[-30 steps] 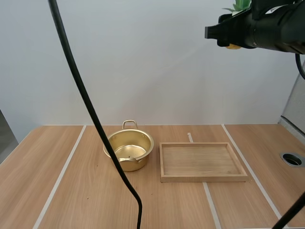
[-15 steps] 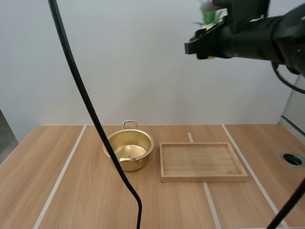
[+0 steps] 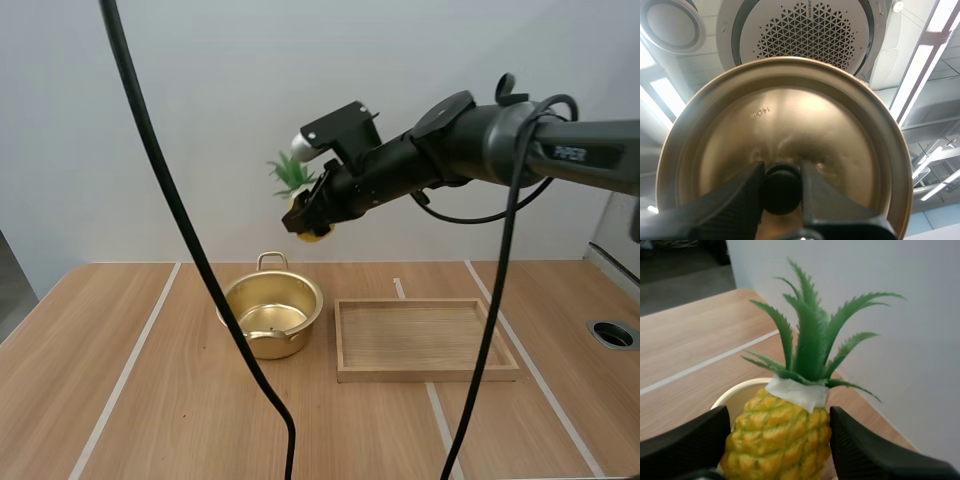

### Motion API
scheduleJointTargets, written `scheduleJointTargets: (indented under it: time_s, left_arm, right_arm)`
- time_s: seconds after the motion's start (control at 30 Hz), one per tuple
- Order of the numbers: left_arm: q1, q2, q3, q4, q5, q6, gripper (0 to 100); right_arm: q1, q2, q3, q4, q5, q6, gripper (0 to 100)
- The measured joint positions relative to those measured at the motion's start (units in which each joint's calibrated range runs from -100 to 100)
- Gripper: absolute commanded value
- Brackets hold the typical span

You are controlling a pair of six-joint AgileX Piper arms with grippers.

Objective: Open the pot, put the pineapple inside, and close it

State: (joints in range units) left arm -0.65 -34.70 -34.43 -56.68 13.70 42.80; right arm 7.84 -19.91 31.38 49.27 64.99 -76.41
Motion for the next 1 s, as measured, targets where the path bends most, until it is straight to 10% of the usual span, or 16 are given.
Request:
scheduleJointTargets:
  time_s: [1.0]
  left_arm:
    - [0.0, -1.5, 0.0, 2.6, 3.0, 0.0, 0]
  right_arm:
    - [4.2, 27.3, -9.0, -6.5, 9.3, 1.3, 0]
